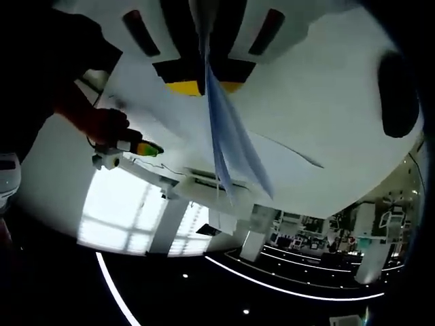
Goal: Organize the stack of printing papers by aligning and flattening the scattered papers on the table
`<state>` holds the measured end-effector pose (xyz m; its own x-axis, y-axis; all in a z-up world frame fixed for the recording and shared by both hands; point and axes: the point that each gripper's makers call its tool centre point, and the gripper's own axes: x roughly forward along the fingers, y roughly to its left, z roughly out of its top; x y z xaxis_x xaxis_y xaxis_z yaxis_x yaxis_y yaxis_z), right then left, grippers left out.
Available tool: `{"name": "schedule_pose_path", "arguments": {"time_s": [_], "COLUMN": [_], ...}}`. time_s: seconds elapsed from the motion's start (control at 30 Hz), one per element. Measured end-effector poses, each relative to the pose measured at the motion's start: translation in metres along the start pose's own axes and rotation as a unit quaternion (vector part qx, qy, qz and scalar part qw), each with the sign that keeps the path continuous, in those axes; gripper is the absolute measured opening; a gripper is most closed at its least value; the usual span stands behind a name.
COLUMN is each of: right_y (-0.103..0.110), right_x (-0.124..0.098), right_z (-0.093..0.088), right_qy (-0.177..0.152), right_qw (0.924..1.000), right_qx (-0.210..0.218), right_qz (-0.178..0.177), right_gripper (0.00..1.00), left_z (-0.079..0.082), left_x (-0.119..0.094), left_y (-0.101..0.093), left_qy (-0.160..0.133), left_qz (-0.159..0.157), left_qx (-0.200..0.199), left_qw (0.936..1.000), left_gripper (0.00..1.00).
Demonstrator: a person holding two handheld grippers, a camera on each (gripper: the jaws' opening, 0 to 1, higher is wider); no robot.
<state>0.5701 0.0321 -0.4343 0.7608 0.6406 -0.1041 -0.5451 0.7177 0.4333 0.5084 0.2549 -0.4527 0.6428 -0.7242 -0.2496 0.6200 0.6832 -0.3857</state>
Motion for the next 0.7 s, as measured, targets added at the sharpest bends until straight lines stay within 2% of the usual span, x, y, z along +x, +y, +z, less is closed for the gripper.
{"name": "schedule_pose_path", "arguments": {"time_s": [0.33, 0.7], "right_y": [-0.012, -0.020], "right_x": [-0.004, 0.001], "right_z": [0.005, 0.017], "right_qy": [0.005, 0.028], "right_qw": [0.9997, 0.9962], "right_qx": [-0.021, -0.082], "right_qz": [-0.010, 0.000], "right_gripper": [0.24, 0.36], "left_z": [0.001, -0.003], "left_x": [-0.002, -0.002], "left_y": [0.000, -0.001], "left_qy": [0.002, 0.013], "left_qz": [-0.005, -0.008], "left_qx": [-0.004, -0.003], "left_qw": [1.0000, 0.9999], "left_gripper": [0.07, 0.08]}}
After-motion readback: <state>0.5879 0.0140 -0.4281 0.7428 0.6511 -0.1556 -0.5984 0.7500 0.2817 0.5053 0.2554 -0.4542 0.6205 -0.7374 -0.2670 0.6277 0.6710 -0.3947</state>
